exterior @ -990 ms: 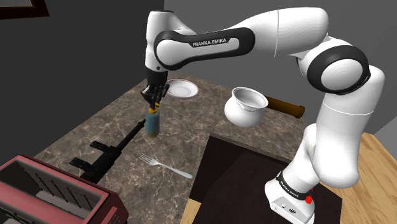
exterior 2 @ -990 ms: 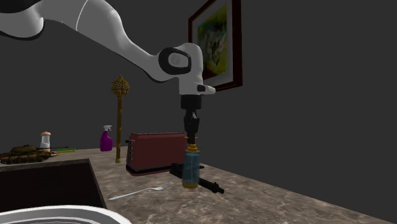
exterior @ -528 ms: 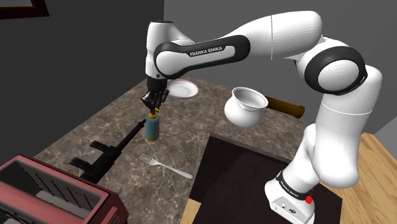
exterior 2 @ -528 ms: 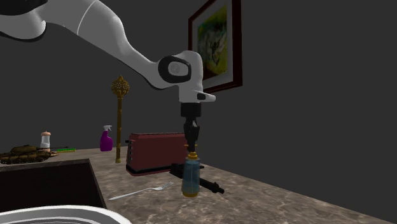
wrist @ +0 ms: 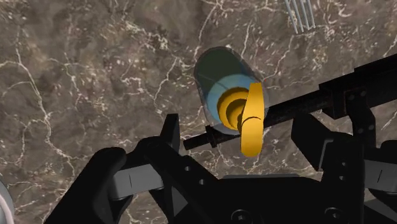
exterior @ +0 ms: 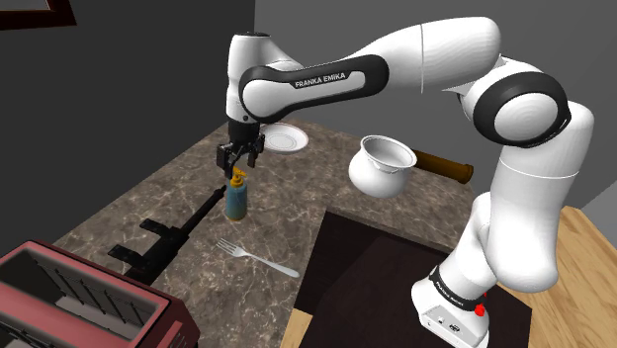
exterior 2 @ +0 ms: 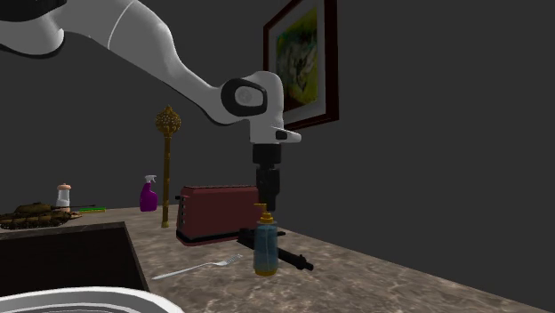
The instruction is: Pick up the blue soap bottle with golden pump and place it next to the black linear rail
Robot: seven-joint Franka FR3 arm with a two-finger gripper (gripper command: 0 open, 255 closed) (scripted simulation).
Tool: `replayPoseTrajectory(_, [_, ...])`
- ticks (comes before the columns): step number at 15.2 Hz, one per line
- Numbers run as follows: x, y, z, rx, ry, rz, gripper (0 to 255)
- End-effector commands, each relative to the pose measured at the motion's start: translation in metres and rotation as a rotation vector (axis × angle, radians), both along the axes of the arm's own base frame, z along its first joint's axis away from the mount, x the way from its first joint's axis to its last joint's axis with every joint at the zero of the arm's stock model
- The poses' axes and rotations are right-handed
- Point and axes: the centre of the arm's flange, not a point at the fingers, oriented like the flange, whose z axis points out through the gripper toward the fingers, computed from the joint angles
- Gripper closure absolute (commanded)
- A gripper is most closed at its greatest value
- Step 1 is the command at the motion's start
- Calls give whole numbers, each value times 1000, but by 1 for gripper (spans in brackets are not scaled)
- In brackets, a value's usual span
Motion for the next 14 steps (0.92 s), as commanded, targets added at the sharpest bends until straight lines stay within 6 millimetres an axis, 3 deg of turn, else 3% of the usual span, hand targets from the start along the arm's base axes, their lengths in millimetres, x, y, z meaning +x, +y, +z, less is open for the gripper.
replayPoseTrajectory(1, [0, 0, 0, 0, 0, 0, 0])
replayPoseTrajectory(3, [0, 0, 0, 0, 0, 0, 0])
replayPoseTrajectory(7, [0, -3, 50, 0, 0, 0, 0])
replayPoseTrajectory(14, [0, -3, 50, 0, 0, 0, 0])
